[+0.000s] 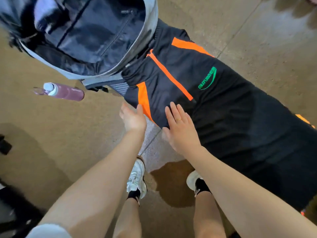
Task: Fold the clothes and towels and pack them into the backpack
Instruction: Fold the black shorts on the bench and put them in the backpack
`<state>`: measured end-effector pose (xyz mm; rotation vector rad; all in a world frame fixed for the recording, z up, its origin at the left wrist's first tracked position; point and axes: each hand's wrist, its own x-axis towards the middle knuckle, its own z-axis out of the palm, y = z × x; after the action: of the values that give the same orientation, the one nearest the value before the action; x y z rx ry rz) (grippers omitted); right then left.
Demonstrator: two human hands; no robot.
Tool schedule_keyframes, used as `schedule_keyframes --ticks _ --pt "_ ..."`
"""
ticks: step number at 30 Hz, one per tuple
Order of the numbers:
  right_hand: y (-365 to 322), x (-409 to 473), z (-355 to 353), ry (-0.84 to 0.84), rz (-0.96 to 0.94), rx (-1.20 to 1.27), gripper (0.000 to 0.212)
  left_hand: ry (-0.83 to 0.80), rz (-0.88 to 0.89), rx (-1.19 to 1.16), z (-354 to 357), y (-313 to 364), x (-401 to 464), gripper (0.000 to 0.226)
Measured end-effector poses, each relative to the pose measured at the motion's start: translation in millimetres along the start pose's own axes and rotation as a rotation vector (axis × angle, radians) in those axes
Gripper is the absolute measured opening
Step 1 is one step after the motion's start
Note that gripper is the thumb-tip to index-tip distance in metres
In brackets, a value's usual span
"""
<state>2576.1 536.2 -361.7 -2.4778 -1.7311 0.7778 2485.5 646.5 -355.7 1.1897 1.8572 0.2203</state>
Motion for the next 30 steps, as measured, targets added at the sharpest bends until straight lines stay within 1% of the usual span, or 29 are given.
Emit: schedule_keyframes --ticks 2,3,5,6,8,10,12,14,15,18,21,23,24,25,27,30 --pt "-3 0 8 -0.012 0.011 -0.060 0.063 -0.019 -0.076 -0.070 4 -1 14 0.062" --pt "-3 -1 11 -0.018 0.008 -0.087 0.064 -0.036 -0.108 -0.105 7 -4 17 0.053" --pt "-3 -3 12 -0.060 0.003 -0.103 0.067 -0.068 -0.142 -0.212 10 -10 22 0.022" --pt "-2 -3 13 -0.076 0.010 -0.103 0.067 -0.083 -0.130 -0.253 10 -13 21 0.023" --pt "-4 -2 10 -0.078 0.021 -0.125 0.067 -0.111 -0.068 -0.250 3 -18 19 0.034" --pt "-9 -1 4 -0.073 0.029 -0.139 0.066 -0.090 0.043 -0.261 -10 -24 18 0.037" --pt "-15 2 -1 -0.141 0.073 -0.105 0.071 -0.096 0.181 -0.232 -24 -33 23 0.039" --pt "-22 4 -5 -0.123 0.107 -0.061 0.071 -0.174 0.255 -0.200 -34 -39 30 0.039" --pt "-24 6 -6 -0.082 0.100 -0.066 0.069 -0.214 0.263 -0.202 -38 -41 33 0.036" --pt "-25 11 -3 0.026 0.096 -0.151 0.063 -0.306 0.231 -0.258 -40 -44 43 0.034" --pt "-25 13 1 0.077 0.105 -0.174 0.064 -0.430 0.171 -0.320 -41 -49 46 0.027" --pt "-25 9 7 0.074 0.099 -0.186 0.067 -0.539 0.105 -0.358 -41 -58 48 0.028" --pt "-25 7 9 0.068 0.097 -0.188 0.069 -0.599 0.098 -0.348 -41 -63 48 0.022" --pt "-24 6 10 0.066 0.095 -0.180 0.071 -0.655 0.103 -0.309 -43 -68 47 0.017" --pt "-24 6 11 0.070 0.096 -0.160 0.072 -0.750 0.109 -0.240 -49 -75 45 0.019" --pt "-27 6 10 0.063 0.106 -0.158 0.074 -0.810 0.123 -0.202 -62 -85 40 0.007"
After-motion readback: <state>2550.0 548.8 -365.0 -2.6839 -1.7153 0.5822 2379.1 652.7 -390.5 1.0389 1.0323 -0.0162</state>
